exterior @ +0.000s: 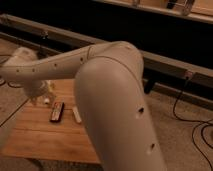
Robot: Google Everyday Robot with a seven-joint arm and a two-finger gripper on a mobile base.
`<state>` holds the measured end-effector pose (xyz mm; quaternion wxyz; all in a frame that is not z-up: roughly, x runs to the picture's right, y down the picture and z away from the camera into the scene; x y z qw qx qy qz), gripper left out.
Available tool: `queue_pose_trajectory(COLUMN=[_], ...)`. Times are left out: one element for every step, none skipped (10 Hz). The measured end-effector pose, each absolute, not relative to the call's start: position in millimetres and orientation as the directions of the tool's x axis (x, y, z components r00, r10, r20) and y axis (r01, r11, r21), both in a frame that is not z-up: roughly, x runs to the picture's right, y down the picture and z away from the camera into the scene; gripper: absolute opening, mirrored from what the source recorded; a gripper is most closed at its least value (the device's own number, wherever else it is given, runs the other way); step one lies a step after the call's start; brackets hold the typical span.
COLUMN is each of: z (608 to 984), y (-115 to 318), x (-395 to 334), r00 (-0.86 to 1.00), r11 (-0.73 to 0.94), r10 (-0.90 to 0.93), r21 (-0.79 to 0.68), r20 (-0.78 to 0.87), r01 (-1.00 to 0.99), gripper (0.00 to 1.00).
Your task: Move the arm in a circular motion
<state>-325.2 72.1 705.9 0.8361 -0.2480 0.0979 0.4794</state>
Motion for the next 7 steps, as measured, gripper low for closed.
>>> queue_pose_trajectory(z=[693.1,679.0,663.2,652.3,646.3,644.0,646.4], y=[94.7,119.8,146.8,167.7,184.7,196.8,208.4], x=[-346.7,-361.7,-366.2,-362.6,-350.0,-334.7,-302.9], r00=[0.582,0.635,0.683,0.707,0.714,0.709,0.677], r11=[0.458,0.490,0.521,0.534,0.537,0.529,0.498], r10=[0.720,0.689,0.657,0.639,0.632,0.633,0.652], r21=[-0.372,-0.421,-0.462,-0.487,-0.495,-0.496,-0.479], r20=[-0.377,-0.349,-0.320,-0.302,-0.301,-0.310,-0.342], r01=[-0.807,-0.763,-0.718,-0.691,-0.683,-0.689,-0.723], gripper=[0.65,0.65,0.65,0.65,0.65,0.65,0.65])
